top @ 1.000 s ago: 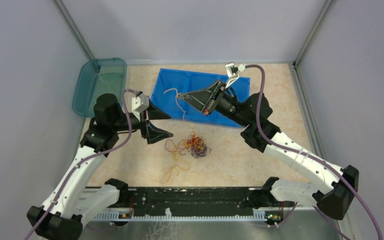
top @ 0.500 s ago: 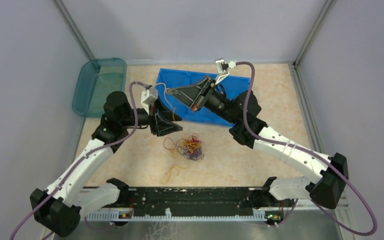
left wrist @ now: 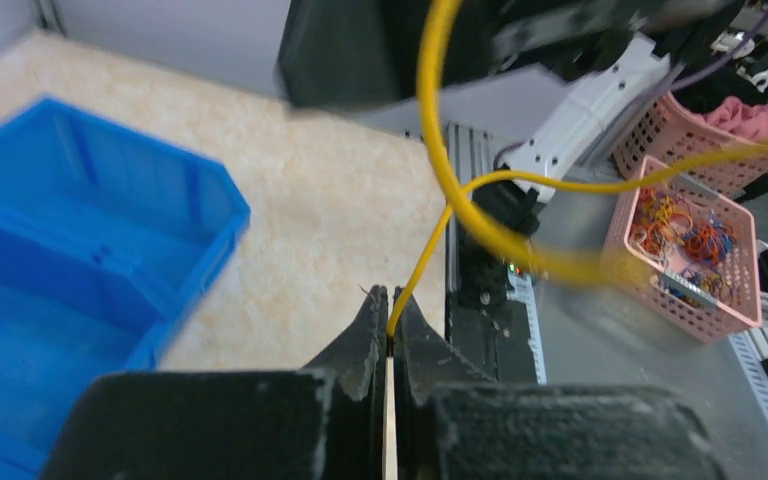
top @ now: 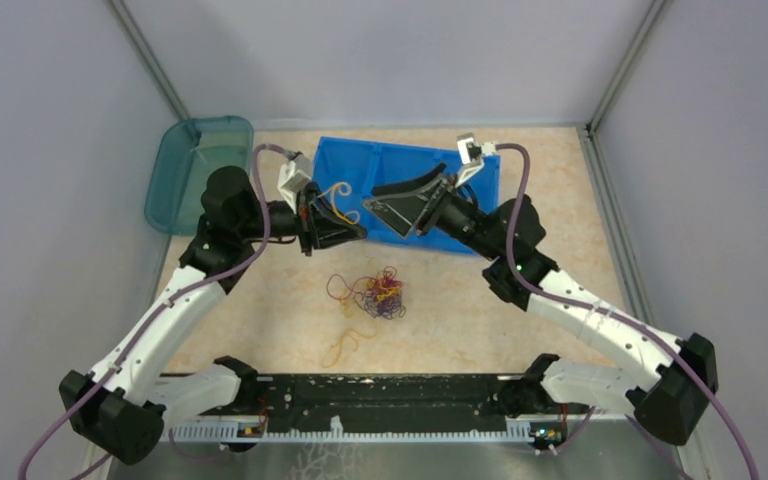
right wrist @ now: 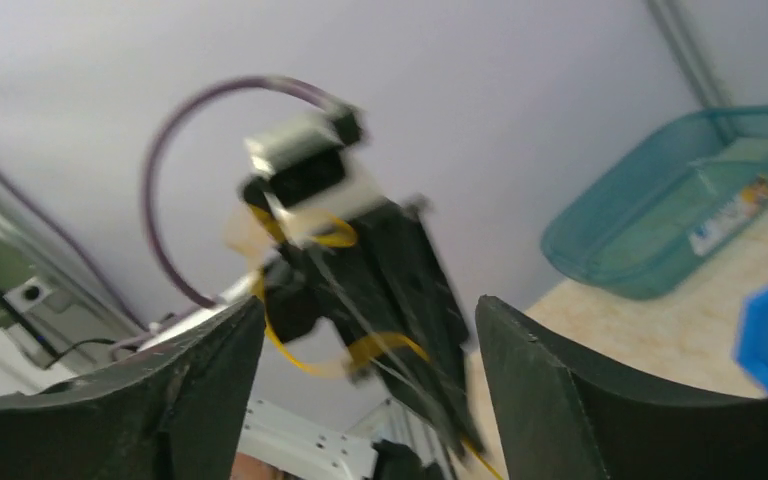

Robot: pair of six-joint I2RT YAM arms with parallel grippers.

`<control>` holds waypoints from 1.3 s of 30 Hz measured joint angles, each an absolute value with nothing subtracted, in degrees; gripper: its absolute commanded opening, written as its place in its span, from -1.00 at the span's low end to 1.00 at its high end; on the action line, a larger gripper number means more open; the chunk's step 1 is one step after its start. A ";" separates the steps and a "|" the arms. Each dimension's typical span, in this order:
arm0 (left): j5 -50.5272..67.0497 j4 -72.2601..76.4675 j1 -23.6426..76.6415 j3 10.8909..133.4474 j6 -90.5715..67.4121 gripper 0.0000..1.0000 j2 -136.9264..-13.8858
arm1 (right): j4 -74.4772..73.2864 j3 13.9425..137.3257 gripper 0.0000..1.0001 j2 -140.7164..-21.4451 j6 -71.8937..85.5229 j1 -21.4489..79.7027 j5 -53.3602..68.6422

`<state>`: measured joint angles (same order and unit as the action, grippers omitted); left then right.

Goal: Untangle the cables

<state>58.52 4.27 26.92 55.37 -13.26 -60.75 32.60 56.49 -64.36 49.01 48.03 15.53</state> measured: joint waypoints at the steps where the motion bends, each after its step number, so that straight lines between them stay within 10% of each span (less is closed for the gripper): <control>1: 58.72 3.57 26.94 57.06 -12.93 -0.99 -60.62 | 32.21 53.58 0.76 -62.08 48.56 46.06 16.82; 14: 60.03 -5.17 26.94 68.01 -8.67 -0.99 -58.17 | 24.51 34.35 0.78 -48.51 32.03 40.80 25.89; 25: 60.07 -8.60 26.94 76.49 -7.94 -0.99 -60.53 | 27.94 43.09 0.11 -67.66 19.07 50.81 24.62; 39: 56.03 -11.33 26.94 97.65 -3.79 -0.99 -64.86 | 44.03 36.93 0.06 -81.47 25.98 52.86 16.47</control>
<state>56.03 -11.33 26.94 97.65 -3.79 -64.86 44.03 36.93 -81.47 25.98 52.86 16.47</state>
